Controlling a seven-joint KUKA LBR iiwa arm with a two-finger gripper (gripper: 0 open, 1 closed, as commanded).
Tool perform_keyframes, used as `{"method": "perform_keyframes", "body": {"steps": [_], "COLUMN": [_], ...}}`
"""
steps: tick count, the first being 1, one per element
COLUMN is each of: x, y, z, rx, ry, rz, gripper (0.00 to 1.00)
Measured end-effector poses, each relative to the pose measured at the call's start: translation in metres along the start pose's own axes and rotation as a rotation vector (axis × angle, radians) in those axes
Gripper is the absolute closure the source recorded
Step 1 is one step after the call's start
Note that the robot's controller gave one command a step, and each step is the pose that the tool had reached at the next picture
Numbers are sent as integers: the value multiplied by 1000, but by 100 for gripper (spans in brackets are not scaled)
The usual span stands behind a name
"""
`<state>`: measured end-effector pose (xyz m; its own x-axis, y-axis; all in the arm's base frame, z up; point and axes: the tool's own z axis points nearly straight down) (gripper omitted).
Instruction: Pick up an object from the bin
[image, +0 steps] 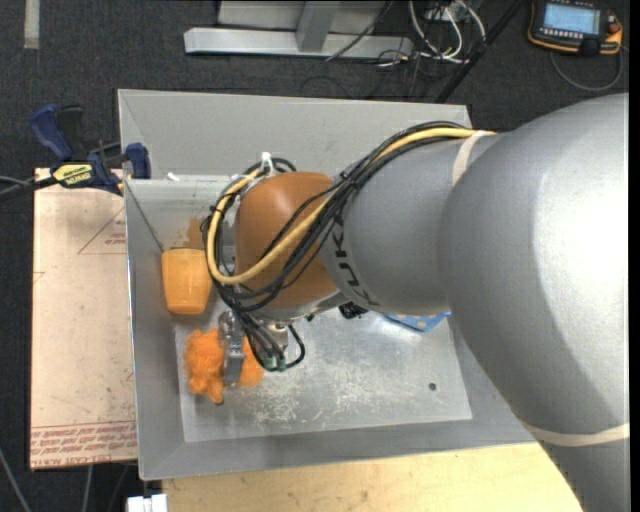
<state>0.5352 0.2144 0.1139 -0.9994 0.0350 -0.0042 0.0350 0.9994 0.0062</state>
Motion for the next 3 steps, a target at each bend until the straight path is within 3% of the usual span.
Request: {"method": "perform_keyframes", "body": {"steps": [1, 2, 3], "x": [-8, 2, -16], "y": [-6, -9, -22], "z": [-15, -44, -34], "rx": [-4, 3, -9], "ry": [-10, 7, -21], "rz": [-5, -16, 2], "gripper": [100, 100, 100]}}
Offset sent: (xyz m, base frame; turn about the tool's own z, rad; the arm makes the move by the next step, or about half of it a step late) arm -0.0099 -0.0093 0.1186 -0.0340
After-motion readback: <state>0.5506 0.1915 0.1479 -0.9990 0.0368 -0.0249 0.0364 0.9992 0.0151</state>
